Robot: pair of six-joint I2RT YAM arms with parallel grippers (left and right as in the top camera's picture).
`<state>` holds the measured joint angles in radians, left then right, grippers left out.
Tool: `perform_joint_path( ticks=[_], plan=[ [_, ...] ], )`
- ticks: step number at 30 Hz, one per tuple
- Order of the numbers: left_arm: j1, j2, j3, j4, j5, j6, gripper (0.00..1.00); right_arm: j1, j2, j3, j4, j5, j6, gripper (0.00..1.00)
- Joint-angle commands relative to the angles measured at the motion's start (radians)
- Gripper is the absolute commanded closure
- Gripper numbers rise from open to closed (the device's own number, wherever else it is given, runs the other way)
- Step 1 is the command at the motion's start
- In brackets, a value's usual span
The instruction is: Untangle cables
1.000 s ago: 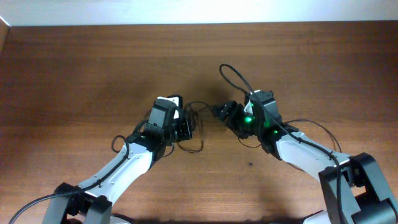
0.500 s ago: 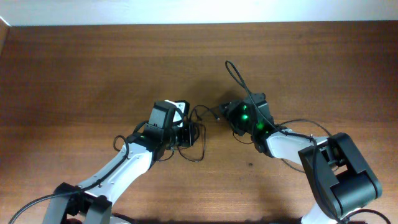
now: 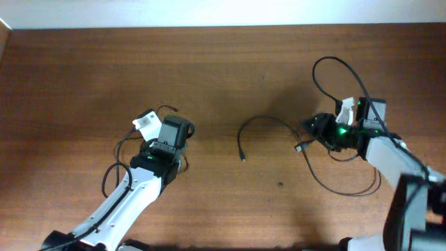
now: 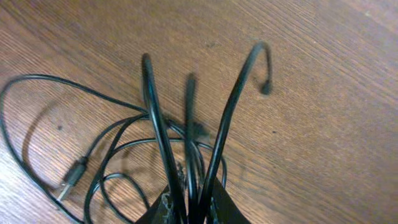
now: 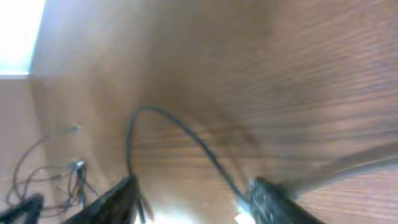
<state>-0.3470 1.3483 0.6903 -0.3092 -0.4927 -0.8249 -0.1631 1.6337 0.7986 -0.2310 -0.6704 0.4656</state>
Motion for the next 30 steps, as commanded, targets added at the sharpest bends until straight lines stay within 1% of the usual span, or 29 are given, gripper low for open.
perform_joint_path(
  ticks=[1,2,3,5,6,7,8,10,11,12,13,14,15,16,17,18,20,21,22,25,26,28,29,30],
  plan=[
    [0.003,0.009,0.002,-0.024,0.053,-0.057,0.90,0.041,-0.240,-0.001,-0.303,0.345,-0.211,0.24],
    [0.003,0.034,0.002,-0.011,0.106,-0.058,0.91,0.109,-0.237,-0.001,-0.311,0.460,-0.296,0.09],
    [0.003,0.057,0.002,0.011,0.140,-0.057,0.90,0.153,-0.218,-0.001,-0.291,0.511,-0.323,0.06],
    [0.003,0.096,0.002,0.032,0.186,-0.057,0.89,0.264,-0.130,-0.001,-0.163,0.526,-0.367,0.02],
    [0.003,0.102,0.002,0.027,0.191,-0.057,0.93,0.306,-0.087,-0.001,-0.082,0.539,-0.403,0.02],
    [0.003,0.102,0.002,0.025,0.191,-0.057,0.98,0.351,-0.043,-0.001,0.005,0.602,-0.410,0.01],
    [0.003,0.102,0.002,0.025,0.191,-0.057,0.98,0.371,-0.011,-0.001,0.047,0.639,-0.410,0.01],
    [0.003,0.102,0.002,0.025,0.191,-0.057,0.98,0.391,0.055,-0.001,0.100,0.647,-0.410,0.02],
    [0.003,0.102,0.002,0.025,0.191,-0.057,0.99,0.409,0.088,-0.001,0.109,0.650,-0.410,0.13],
    [0.003,0.102,0.002,0.025,0.191,-0.057,0.99,0.422,0.093,0.000,0.117,0.683,-0.410,0.46],
    [0.003,0.102,0.002,0.025,0.191,-0.057,1.00,0.425,0.087,0.020,0.109,0.702,-0.409,0.71],
    [0.003,0.102,0.002,0.025,0.191,-0.057,1.00,0.425,0.051,0.116,-0.010,0.707,-0.405,0.96],
    [0.003,0.102,0.002,0.024,0.191,-0.057,1.00,0.423,0.021,0.200,-0.119,0.709,-0.381,0.96],
    [0.003,0.102,0.002,0.024,0.191,-0.057,1.00,0.415,-0.026,0.351,-0.314,0.710,-0.314,0.96],
    [0.003,0.102,0.002,0.024,0.192,-0.057,1.00,0.396,-0.055,0.446,-0.443,0.709,-0.249,0.96],
    [0.003,0.102,0.002,0.023,0.195,-0.057,1.00,0.349,-0.097,0.549,-0.639,0.709,-0.121,0.96],
    [0.003,0.102,0.002,0.020,0.195,-0.057,1.00,0.274,-0.128,0.571,-0.801,0.709,0.029,0.96],
    [0.003,0.102,0.002,0.019,0.195,-0.057,1.00,0.232,-0.125,0.562,-0.895,0.709,0.152,0.96],
    [0.003,0.102,0.002,0.017,0.195,-0.057,1.00,0.203,-0.121,0.533,-0.948,0.709,0.227,0.96],
    [0.003,0.102,0.002,0.007,0.214,-0.057,1.00,0.195,-0.119,0.395,-0.967,0.712,0.223,0.96],
    [0.003,0.102,0.002,-0.011,0.214,-0.057,1.00,0.195,-0.116,0.334,-0.938,0.747,0.224,0.95],
    [0.003,0.102,0.002,-0.018,0.214,-0.057,1.00,0.190,-0.093,0.216,-0.763,0.772,0.230,0.91],
    [0.003,0.102,0.002,-0.018,0.214,-0.057,1.00,0.186,-0.071,0.182,-0.688,0.768,0.296,0.83],
    [0.003,0.102,0.002,-0.019,0.214,-0.057,1.00,0.186,-0.043,0.174,-0.629,0.768,0.332,0.82]
  ],
)
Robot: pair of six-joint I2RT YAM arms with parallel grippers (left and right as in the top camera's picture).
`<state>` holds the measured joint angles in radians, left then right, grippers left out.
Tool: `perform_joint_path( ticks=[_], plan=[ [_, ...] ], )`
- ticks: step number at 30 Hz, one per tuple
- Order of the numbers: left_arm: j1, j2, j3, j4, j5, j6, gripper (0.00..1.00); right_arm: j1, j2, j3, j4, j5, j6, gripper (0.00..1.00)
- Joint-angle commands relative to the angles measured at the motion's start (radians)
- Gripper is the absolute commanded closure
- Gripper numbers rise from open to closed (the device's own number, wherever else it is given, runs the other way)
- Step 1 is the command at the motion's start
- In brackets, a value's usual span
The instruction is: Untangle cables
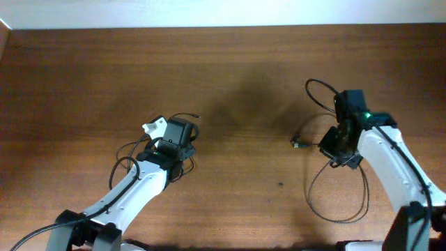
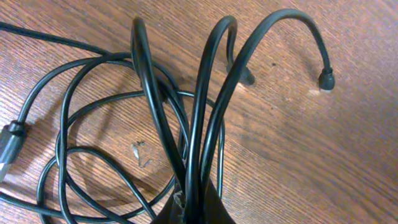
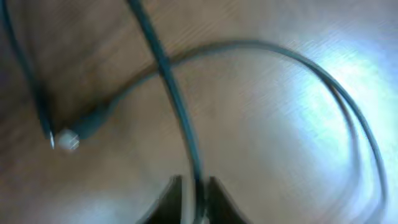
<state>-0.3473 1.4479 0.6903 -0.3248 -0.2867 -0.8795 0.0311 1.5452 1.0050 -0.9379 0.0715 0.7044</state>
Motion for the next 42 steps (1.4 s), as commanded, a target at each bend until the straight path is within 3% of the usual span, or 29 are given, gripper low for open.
perform_joint_path(
  ticks=[1,3,5,6,8,12,13,16,19,21,22,23,25,28,29,30,31,32,33,35,37,39,42],
  plan=[
    [0.003,0.003,0.002,-0.003,0.008,-0.002,1.00,-0.006,0.068,-0.032,0.116,0.027,0.122,0.76],
    [0.003,0.003,0.002,-0.003,0.008,-0.002,1.00,-0.006,0.154,-0.032,0.187,0.027,0.207,0.33],
    [0.003,0.003,0.002,-0.002,0.007,-0.002,0.99,-0.006,0.230,-0.032,0.233,0.027,0.275,0.18],
    [0.003,0.003,0.002,-0.003,0.007,-0.002,0.99,-0.006,0.237,-0.032,0.239,0.036,0.274,0.16],
    [0.003,0.003,0.002,-0.003,0.007,-0.002,0.99,-0.008,0.242,-0.032,0.251,0.060,0.350,0.02],
    [0.003,0.003,0.002,-0.003,0.003,-0.002,0.97,-0.008,0.239,-0.022,0.243,0.072,0.343,0.01],
    [0.003,0.003,0.002,-0.003,0.003,-0.002,0.97,-0.014,0.250,-0.025,0.243,0.054,0.344,0.10],
    [0.003,0.003,0.002,-0.011,0.003,-0.002,0.97,-0.010,0.370,-0.053,0.284,0.035,0.342,0.96],
    [0.003,0.003,0.002,-0.015,0.003,-0.002,0.93,-0.011,0.410,-0.043,0.487,-0.254,-0.066,0.96],
    [0.003,0.003,0.002,-0.059,0.003,-0.002,0.92,-0.011,0.312,0.068,0.427,-0.394,-0.306,0.96],
    [0.003,0.003,0.002,-0.080,0.003,-0.002,0.92,-0.010,0.266,0.116,0.382,-0.420,-0.356,0.96],
    [0.003,0.003,0.002,-0.095,0.005,-0.002,1.00,-0.010,0.207,0.179,0.327,-0.467,-0.407,0.96],
    [0.003,0.003,-0.002,-0.117,0.108,0.036,1.00,0.003,0.100,0.307,0.225,-0.542,-0.469,0.96],
    [-0.004,0.003,-0.005,-0.119,0.304,0.279,1.00,0.050,0.031,0.478,0.159,-0.538,-0.472,0.96],
    [-0.015,0.003,-0.005,-0.117,0.307,0.279,0.95,0.054,0.032,0.502,0.129,-0.525,-0.472,0.96],
    [-0.025,0.003,-0.005,-0.110,0.307,0.278,0.68,0.056,0.032,0.508,0.078,-0.453,-0.457,0.96],
    [-0.025,0.003,-0.005,-0.103,0.307,0.278,0.55,0.056,0.039,0.505,0.019,-0.386,-0.457,0.96],
    [-0.025,0.003,-0.005,-0.102,0.306,0.278,0.21,0.056,0.047,0.500,-0.021,-0.354,-0.458,0.96],
    [-0.025,0.003,-0.005,-0.103,0.306,0.278,0.01,0.056,0.060,0.491,-0.055,-0.347,-0.465,0.96],
    [-0.025,0.003,-0.005,-0.104,0.306,0.279,0.01,0.056,0.064,0.491,-0.074,-0.292,-0.451,0.96],
    [-0.025,0.003,-0.005,-0.104,0.307,0.278,0.01,0.056,0.065,0.489,-0.168,-0.159,-0.323,0.96],
    [-0.025,0.003,-0.005,-0.103,0.307,0.278,0.01,0.062,0.067,0.435,-0.177,-0.157,-0.317,0.96],
    [-0.025,0.003,-0.005,-0.103,0.306,0.278,0.01,0.139,0.068,0.171,0.129,-0.208,-0.312,0.95]
  ],
)
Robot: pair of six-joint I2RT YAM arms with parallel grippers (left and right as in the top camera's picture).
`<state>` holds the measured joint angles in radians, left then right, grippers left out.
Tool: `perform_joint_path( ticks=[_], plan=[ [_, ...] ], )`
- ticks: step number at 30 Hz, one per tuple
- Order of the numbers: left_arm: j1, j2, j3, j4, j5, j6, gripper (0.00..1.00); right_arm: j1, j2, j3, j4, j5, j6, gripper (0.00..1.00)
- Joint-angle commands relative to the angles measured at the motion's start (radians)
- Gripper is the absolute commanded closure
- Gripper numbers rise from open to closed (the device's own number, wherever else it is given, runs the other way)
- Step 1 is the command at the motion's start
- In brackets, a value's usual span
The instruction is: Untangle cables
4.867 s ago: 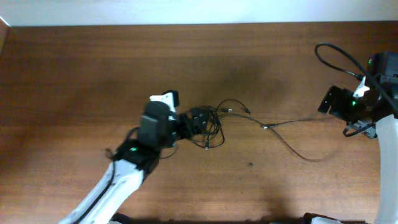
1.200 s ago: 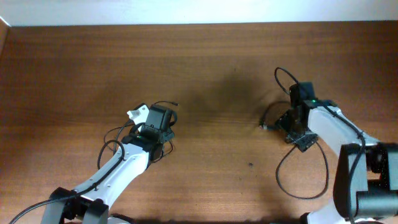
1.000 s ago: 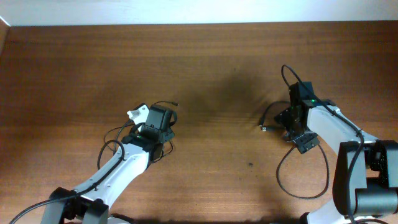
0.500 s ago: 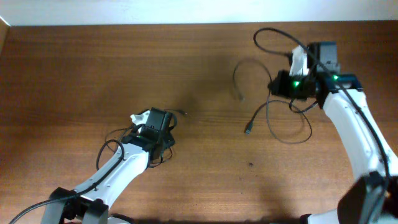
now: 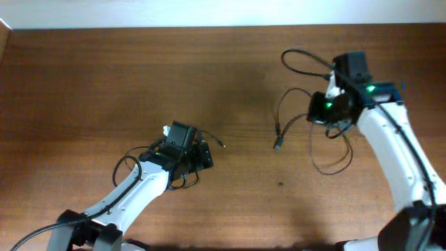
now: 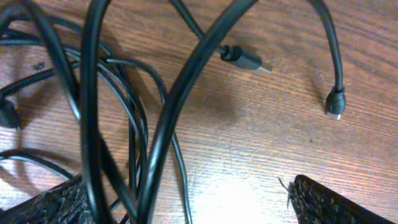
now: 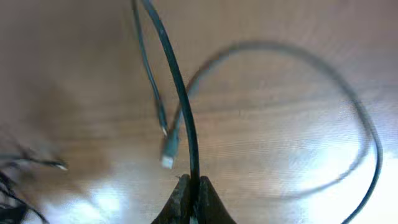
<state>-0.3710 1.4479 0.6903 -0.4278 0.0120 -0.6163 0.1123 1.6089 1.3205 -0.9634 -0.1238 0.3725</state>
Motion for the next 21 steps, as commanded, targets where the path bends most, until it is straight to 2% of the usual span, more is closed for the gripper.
perform_joint_path(
  ticks=[1,3,4,5,6,7,9,10,11,12,13,14,15,16,19,21],
  plan=[
    [-0.001,0.003,-0.005,0.000,0.008,0.015,0.01,0.086,0.005,-0.226,0.272,-0.015,0.031,0.93],
    [-0.001,0.003,-0.005,0.000,0.008,0.015,0.01,0.119,0.035,-0.344,0.441,-0.003,0.079,0.93],
    [-0.001,0.003,-0.005,0.000,0.008,0.015,0.01,0.119,0.071,-0.356,0.475,0.002,0.086,0.92],
    [-0.001,0.003,-0.005,0.000,0.008,0.015,0.01,0.123,0.123,-0.356,0.511,0.001,0.085,0.85],
    [-0.001,0.003,-0.005,0.002,0.007,0.015,0.01,0.134,0.172,-0.356,0.550,0.000,0.085,0.71],
    [-0.001,0.003,-0.005,0.015,0.008,0.015,0.01,0.150,0.222,-0.355,0.590,0.005,0.098,0.43],
    [-0.001,0.003,-0.005,0.015,0.008,0.015,0.01,0.159,0.244,-0.355,0.615,0.039,0.174,0.34],
    [-0.001,0.003,-0.005,0.015,0.008,0.015,0.01,0.172,0.245,-0.355,0.616,0.096,0.187,0.27],
    [-0.001,0.003,-0.005,0.016,0.008,0.015,0.01,0.196,0.245,-0.355,0.607,0.146,0.186,0.26],
    [-0.001,0.003,-0.005,0.015,0.008,0.015,0.01,0.230,0.246,-0.355,0.573,0.216,0.187,0.26],
    [-0.001,0.003,-0.005,0.015,0.008,0.015,0.01,0.257,0.253,-0.356,0.544,0.267,0.187,0.34],
    [-0.001,0.003,-0.005,0.015,0.008,0.015,0.01,0.274,0.274,-0.356,0.532,0.278,0.186,0.51],
    [-0.001,0.003,-0.005,0.015,0.008,0.015,0.01,0.276,0.315,-0.356,0.524,0.262,0.186,0.78],
    [-0.001,0.003,-0.005,0.015,0.008,0.015,0.01,0.268,0.330,-0.355,0.510,0.263,0.186,0.96],
    [-0.001,0.003,-0.005,0.014,0.008,0.016,0.01,0.210,0.328,-0.354,0.472,0.297,0.169,0.96],
    [-0.001,0.003,-0.005,0.014,0.008,0.016,0.01,0.066,0.328,-0.310,0.430,0.412,0.077,0.96]
  ],
)
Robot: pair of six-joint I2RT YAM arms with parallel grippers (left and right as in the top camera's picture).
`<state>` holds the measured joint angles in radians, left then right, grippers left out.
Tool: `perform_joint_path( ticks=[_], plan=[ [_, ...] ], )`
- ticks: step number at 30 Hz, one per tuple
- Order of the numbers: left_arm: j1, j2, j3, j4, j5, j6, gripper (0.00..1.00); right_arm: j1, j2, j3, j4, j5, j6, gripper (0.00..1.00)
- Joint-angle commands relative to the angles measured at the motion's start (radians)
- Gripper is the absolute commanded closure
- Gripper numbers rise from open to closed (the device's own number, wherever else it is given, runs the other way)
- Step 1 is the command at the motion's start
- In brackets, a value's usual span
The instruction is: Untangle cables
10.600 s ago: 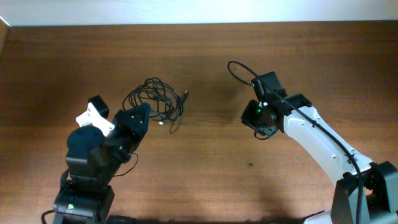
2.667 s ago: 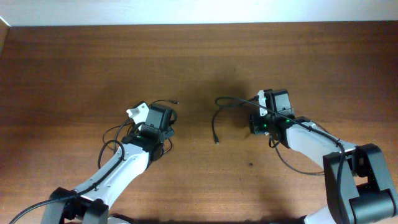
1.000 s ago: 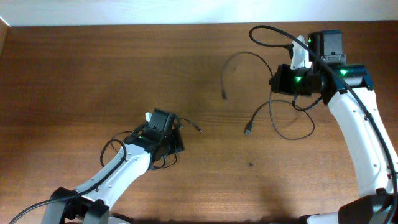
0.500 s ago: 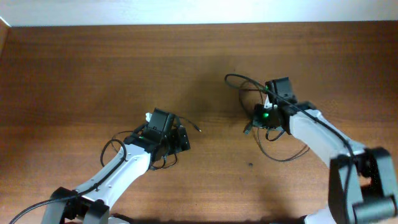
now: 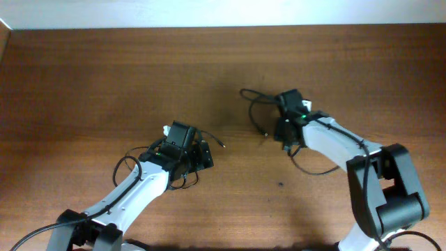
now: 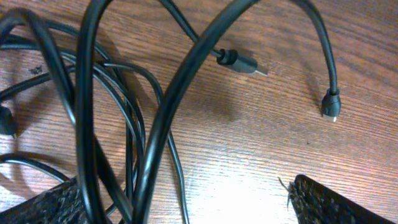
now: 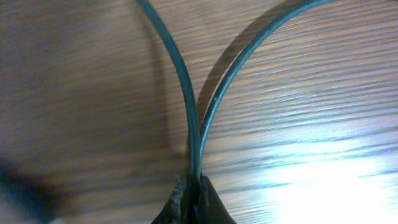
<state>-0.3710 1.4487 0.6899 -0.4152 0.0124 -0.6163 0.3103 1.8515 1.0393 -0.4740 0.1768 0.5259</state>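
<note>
A bundle of black cables (image 5: pixel 166 169) lies on the wooden table under my left gripper (image 5: pixel 196 155). In the left wrist view its fingers (image 6: pixel 333 202) stand wide apart, open, with thick cable loops (image 6: pixel 93 124) rising between them. A USB plug (image 6: pixel 241 61) and a small connector (image 6: pixel 329 106) rest on the wood beyond. My right gripper (image 5: pixel 288 131) is near the table's middle, shut on a thin dark cable (image 7: pixel 186 99). That cable curls to the left (image 5: pixel 254 97) and trails in a loop (image 5: pixel 313 167) toward the front.
The wooden table (image 5: pixel 83 77) stretches bare to the left and the back. A pale wall edge (image 5: pixel 223 14) runs along the far side. The right forearm (image 5: pixel 341 146) crosses the table's right half.
My right gripper has moved from the far right toward the table's middle, lower and further left, with the thin cable in it. The left gripper and its bundle have stayed as they were.
First my left gripper was shut on the bundle at the left, and my right gripper stood open round a cable at the right. Then both were shut on cables. Later the left was open over its bundle and the right held the thin cable, now nearer the middle.
</note>
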Motion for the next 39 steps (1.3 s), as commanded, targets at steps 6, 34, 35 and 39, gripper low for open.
perform_joint_path(
  ticks=[6,34,35,39],
  plan=[
    [-0.001,0.003,-0.005,0.002,0.007,0.016,0.01,-0.742,0.085,0.351,-0.057,0.183,-0.408,0.96],
    [-0.001,0.003,-0.005,0.002,0.007,0.016,0.01,-1.045,0.074,0.407,-0.424,-0.095,-0.099,0.07],
    [-0.001,0.003,-0.005,0.002,0.007,0.016,0.01,-1.027,0.052,0.449,-0.433,-0.090,-0.108,0.07],
    [-0.001,0.003,-0.005,0.002,0.007,0.016,0.01,-0.963,-0.037,0.620,-0.571,-0.095,-0.103,0.02]
  ],
)
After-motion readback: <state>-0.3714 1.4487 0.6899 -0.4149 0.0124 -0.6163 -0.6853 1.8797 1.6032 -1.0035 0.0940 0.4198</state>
